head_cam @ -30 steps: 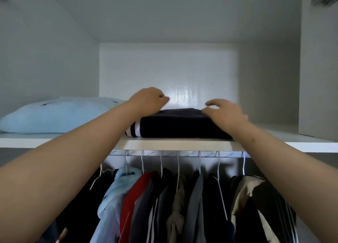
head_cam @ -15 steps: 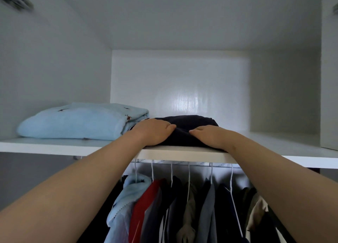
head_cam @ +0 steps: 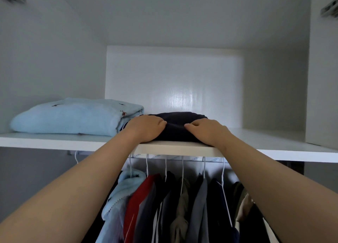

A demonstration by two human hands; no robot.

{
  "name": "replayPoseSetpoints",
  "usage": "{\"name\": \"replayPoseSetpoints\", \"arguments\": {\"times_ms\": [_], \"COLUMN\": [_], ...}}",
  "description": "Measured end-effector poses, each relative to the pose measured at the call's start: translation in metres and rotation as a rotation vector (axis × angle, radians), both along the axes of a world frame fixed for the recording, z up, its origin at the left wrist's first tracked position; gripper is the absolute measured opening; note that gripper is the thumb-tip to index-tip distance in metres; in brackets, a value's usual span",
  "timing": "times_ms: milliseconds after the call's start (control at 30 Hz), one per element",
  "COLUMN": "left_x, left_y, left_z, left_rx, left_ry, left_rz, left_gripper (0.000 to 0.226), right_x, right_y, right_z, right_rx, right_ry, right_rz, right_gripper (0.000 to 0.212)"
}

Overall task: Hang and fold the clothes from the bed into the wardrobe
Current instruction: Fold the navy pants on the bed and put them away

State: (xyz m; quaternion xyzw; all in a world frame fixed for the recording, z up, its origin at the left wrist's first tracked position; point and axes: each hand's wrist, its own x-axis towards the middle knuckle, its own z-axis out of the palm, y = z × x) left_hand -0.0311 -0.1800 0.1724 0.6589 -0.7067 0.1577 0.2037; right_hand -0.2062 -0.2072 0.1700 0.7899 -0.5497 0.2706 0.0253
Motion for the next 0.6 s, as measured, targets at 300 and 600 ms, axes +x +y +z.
{"name": "replayPoseSetpoints", "arguments": {"times_ms": [300, 600], "left_x": [-0.017, -0.052], "left_y": [0.042, 0.085], "left_z": [-0.011, -0.083], "left_rx": [-0.173, -0.503], "left_ry": [0.202, 0.825], "left_rz": [-0.16, -0.744], "left_gripper": [0.034, 0.024], "right_x": [-0.003, -0.014], "right_y": [0.046, 0.108], "right_z": [-0.02, -0.074], "right_rx": [-0.201, -0.314], "right_ry": [-0.244, -0.66], "right_rz": [-0.024, 0.062], "right_gripper": [0.028, 0.013]}}
